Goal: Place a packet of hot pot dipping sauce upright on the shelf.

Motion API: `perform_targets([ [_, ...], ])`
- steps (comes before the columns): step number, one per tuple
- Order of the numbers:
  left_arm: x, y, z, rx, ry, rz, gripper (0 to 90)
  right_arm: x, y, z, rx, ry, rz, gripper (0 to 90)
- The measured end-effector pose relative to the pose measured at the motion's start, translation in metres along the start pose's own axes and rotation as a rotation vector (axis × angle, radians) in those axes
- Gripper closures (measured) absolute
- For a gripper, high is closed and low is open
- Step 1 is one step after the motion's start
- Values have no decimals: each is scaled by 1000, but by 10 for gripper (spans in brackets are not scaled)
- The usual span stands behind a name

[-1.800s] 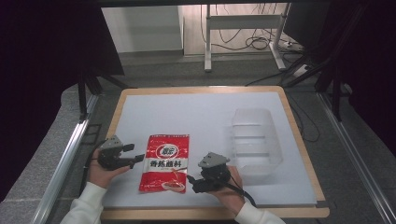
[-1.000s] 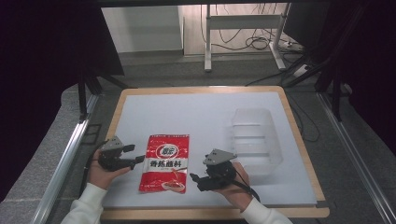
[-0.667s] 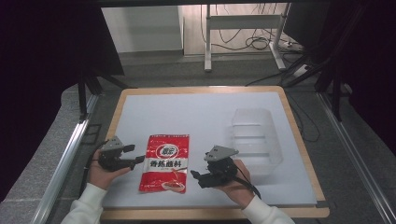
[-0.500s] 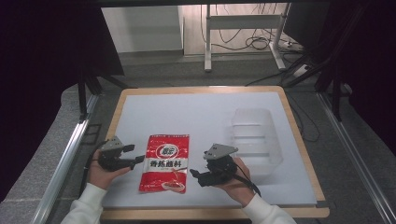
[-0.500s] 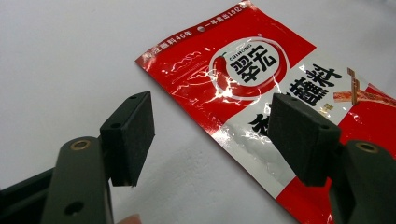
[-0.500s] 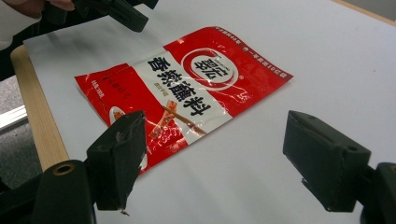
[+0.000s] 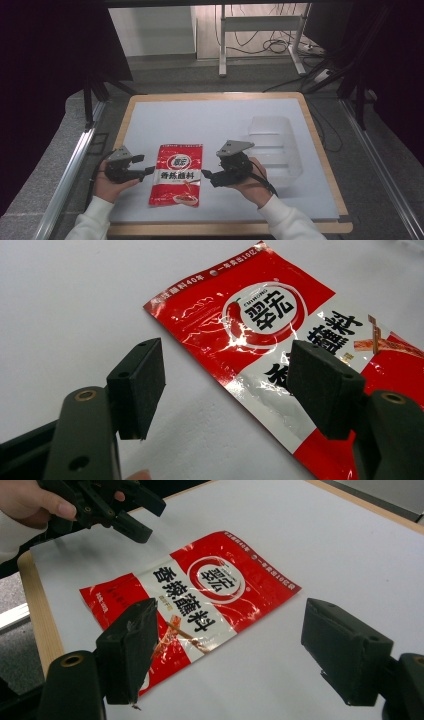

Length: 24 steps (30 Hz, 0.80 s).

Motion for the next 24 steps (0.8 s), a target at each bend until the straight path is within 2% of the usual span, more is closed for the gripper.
perform_targets([
  [4,0,1,0,-1,-4,3,312,8,3,4,-3,-13,-19,244],
  [8,0,1,0,-3,-3,2,312,15,4,10,17,-28,-25,258],
  [13,0,1,0,-4,-2,2,311,21,6,19,30,-54,-45,267],
  [24,0,1,0,-6,-1,2,310,30,11,35,53,-88,-58,269],
])
Point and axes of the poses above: each handheld gripper's, and its own axes: z roughly forward along the jaws, x roughly out of its top, y roughly to its right, the point moved 9 cm from there along z, roughly forward along the jaws, and after that the axes turned 1 degree about x, right-handed, at the moved point
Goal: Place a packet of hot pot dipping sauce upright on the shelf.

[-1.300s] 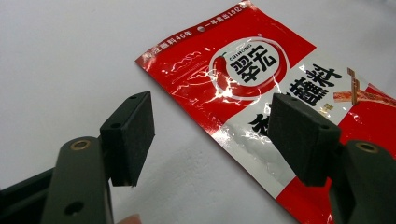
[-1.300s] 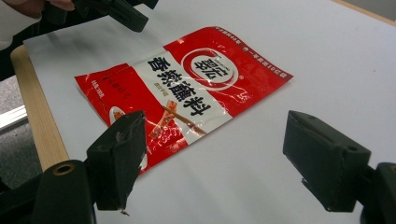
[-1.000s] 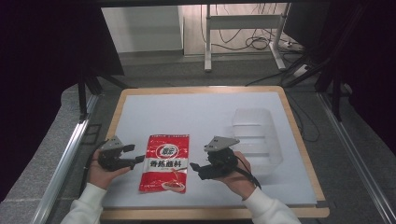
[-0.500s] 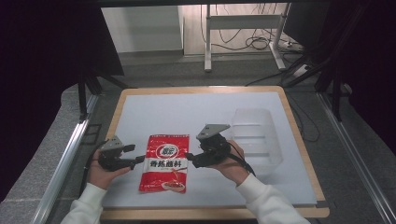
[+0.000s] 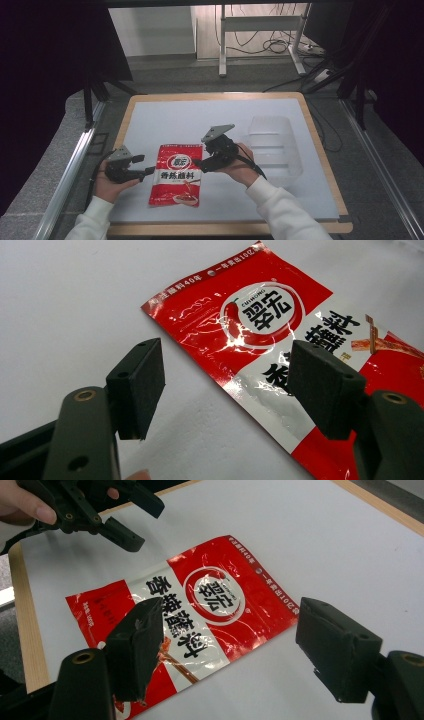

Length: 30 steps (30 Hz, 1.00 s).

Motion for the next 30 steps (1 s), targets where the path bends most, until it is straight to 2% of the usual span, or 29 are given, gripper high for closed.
perform_targets([
  [6,0,0,1,0,0,3,310,6,3,0,8,6,12,270],
  [13,0,1,1,-1,-2,3,309,8,11,8,16,-12,17,274],
  [20,1,0,0,1,4,3,309,12,23,21,30,-45,41,302],
  [22,1,1,-1,-2,0,9,309,13,28,26,33,-60,49,319],
  [23,1,1,-1,-3,3,10,309,13,32,31,46,-77,59,354],
  [26,2,1,-1,-3,5,10,309,13,36,36,52,-91,68,366],
  [30,2,2,-1,-5,4,7,309,10,48,52,51,-126,101,379],
])
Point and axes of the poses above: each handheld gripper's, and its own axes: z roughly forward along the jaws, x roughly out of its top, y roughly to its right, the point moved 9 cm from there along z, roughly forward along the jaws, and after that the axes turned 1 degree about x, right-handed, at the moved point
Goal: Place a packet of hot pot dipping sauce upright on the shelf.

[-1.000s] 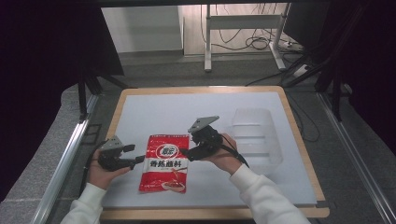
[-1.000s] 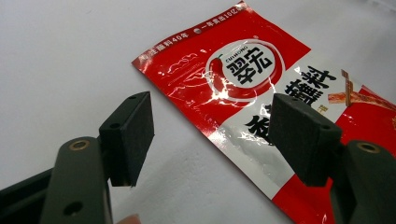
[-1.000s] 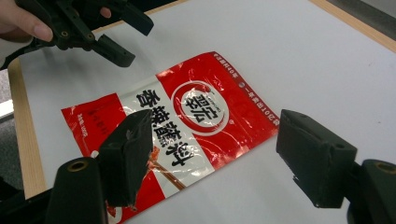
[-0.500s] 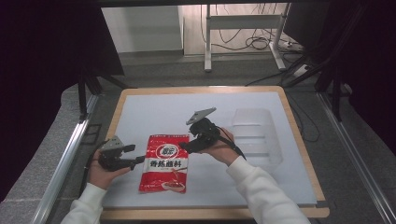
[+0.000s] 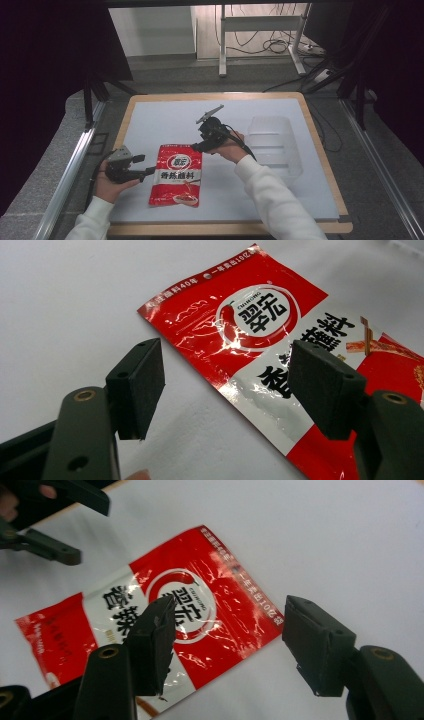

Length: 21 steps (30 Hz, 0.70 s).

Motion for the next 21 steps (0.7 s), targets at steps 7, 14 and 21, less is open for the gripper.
perform_targets([
  [7,0,2,2,-5,-4,4,309,0,13,19,15,-61,46,389],
  [14,-1,2,3,-9,-10,9,308,-3,26,40,29,-123,81,425],
  [21,-1,2,2,-9,-5,8,309,-12,41,62,42,-186,131,471],
])
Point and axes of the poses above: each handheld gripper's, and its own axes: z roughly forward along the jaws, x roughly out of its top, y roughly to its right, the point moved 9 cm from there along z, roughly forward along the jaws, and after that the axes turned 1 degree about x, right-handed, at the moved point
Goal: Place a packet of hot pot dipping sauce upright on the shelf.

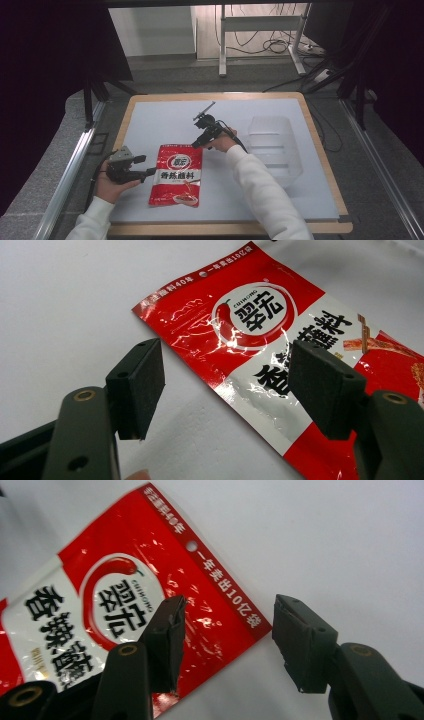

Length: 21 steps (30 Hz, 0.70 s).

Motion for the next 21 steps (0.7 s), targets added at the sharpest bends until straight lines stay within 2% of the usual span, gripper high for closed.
perform_targets([
  [13,0,0,0,-1,-2,1,308,-3,17,14,5,-43,49,499],
  [14,0,0,0,-1,-3,2,308,-3,17,15,13,-45,61,504],
  [21,0,0,0,1,-2,2,308,-4,16,18,36,-56,63,540],
])
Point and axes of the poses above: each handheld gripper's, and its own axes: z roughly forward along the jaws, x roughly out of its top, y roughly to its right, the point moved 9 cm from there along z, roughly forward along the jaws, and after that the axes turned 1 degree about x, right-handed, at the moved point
